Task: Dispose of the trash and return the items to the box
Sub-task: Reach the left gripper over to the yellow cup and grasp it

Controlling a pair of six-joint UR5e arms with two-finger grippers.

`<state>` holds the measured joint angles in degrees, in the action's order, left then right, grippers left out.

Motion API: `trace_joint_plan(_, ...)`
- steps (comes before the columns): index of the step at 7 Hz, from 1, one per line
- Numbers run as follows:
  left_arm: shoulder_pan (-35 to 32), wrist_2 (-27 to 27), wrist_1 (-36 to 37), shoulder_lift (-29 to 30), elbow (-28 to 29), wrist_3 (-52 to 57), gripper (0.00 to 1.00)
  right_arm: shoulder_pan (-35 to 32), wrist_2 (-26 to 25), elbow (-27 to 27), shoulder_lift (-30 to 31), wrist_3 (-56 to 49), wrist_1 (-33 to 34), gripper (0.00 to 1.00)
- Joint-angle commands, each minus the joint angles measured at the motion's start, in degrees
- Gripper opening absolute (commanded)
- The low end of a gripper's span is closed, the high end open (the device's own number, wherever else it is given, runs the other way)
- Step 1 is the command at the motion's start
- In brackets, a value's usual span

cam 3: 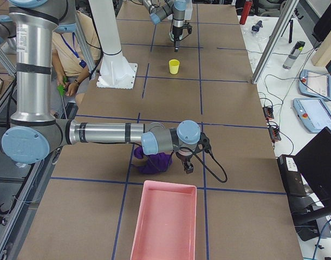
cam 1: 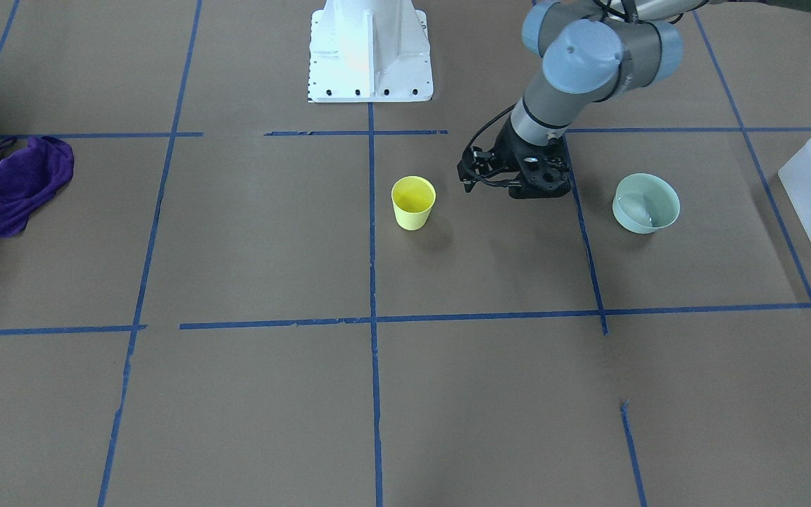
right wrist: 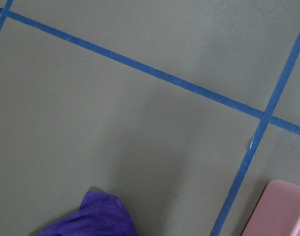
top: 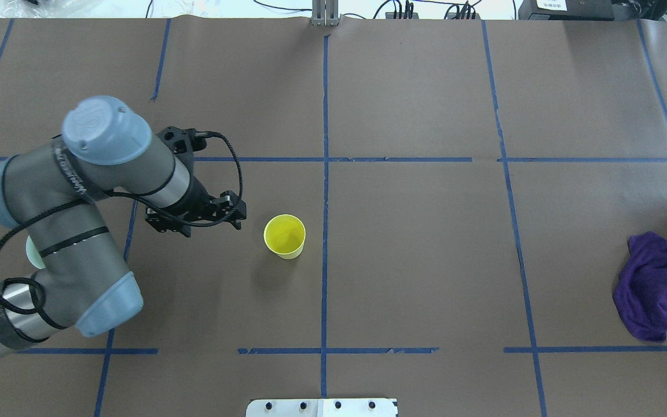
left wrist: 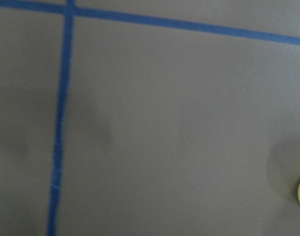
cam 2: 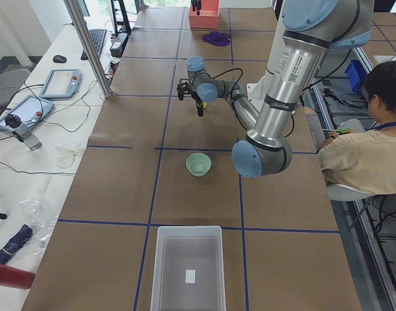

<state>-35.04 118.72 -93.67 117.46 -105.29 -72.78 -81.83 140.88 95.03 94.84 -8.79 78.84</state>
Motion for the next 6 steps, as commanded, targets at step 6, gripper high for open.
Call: trace_joint_plan(6, 7.1, -8.0, -2.1, 7.1, 8.1, -1.7, 0.99, 0.2, 0.1, -0.1, 0.1, -0.1, 0.0, 1.00)
